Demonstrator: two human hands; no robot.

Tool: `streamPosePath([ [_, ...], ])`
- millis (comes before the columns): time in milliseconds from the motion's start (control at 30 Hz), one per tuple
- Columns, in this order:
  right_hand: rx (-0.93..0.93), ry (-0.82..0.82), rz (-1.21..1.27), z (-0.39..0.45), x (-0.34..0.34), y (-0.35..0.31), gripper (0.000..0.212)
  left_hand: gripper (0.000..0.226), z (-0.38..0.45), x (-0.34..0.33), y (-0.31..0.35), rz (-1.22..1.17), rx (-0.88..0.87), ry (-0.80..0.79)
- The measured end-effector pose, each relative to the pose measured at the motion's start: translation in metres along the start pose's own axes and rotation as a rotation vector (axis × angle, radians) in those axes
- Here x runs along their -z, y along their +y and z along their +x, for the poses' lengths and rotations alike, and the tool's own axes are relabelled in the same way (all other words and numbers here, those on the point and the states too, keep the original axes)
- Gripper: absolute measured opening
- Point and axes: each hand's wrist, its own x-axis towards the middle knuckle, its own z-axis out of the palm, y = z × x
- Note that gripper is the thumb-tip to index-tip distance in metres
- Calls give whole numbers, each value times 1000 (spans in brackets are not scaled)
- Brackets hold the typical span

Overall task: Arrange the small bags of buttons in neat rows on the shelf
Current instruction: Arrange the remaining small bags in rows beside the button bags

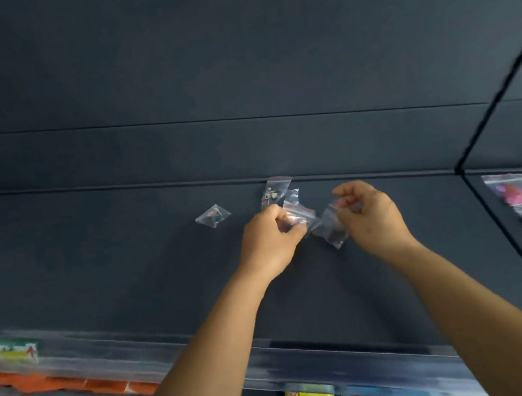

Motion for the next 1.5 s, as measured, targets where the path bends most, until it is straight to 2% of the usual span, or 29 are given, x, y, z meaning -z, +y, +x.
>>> streamPosePath([
  [133, -8, 73, 86, -11, 23, 1, 22, 23, -4, -21, 29, -206, -11, -111],
  [267, -25, 166, 139, -24, 55, 9, 24, 14, -10, -53, 57, -304, -39, -236],
  [467, -101, 345, 188, -49, 120, 35, 29, 13, -25, -110, 109, -418, -89, -274],
  [633, -217, 383, 181, -85, 191, 70, 36, 13, -50, -169, 169, -546, -117, -333],
  [733, -260, 395, 166, -109, 238, 96, 16, 12, -72, -208, 206, -526, -153, -380],
  [767, -273, 408, 167, -117, 254, 106, 11, 19, -81, -222, 218, -505, -161, -389],
  [833, -297, 455, 192, -134, 289, 124, 10, 33, -101, -251, 243, -466, -176, -398],
  [1033, -319, 581, 218, -185, 388, 178, 11, 38, -157, -339, 317, -455, -199, -463],
  [1233, -322, 703, 285, -226, 469, 223, 16, 27, -203, -406, 383, -427, -256, -604],
  [1367, -346, 779, 288, -241, 511, 250, 7, 26, -217, -448, 420, -446, -297, -656],
  [1500, -372, 827, 272, -247, 545, 277, 9, 11, -219, -492, 450, -483, -302, -710],
])
